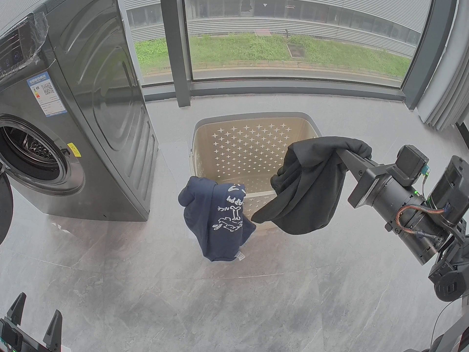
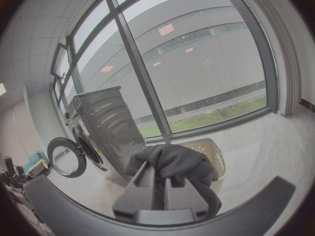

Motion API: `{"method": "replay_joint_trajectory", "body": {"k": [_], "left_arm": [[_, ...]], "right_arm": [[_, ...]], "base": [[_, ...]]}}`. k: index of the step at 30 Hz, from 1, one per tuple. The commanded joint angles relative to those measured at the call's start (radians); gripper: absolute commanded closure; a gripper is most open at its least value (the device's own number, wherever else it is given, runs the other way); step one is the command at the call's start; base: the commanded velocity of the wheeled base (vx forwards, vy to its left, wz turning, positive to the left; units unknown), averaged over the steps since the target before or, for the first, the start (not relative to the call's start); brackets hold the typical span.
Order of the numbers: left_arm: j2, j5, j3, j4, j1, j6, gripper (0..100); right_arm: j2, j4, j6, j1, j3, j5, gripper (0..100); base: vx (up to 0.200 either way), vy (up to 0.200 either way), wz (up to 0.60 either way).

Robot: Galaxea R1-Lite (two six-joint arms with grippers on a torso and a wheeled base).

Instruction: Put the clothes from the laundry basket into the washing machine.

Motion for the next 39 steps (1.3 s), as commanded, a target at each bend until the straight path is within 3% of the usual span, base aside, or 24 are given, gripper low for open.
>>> {"method": "replay_joint_trajectory", "body": {"k": [1,39], "left_arm": [[-0.007,0.001,0.015,0.000,0.000,0.000,0],[-0.007,0.001,0.015,0.000,0.000,-0.002,0]], "right_arm": [[-0.005,-0.008,0.001,0.015,-0.002,0.001,100],[-0.014,-0.011,0.004,0.017,-0.011,0.008,100]], "base": [[0.000,0.200,0.00],[0.000,0.200,0.00]]}}
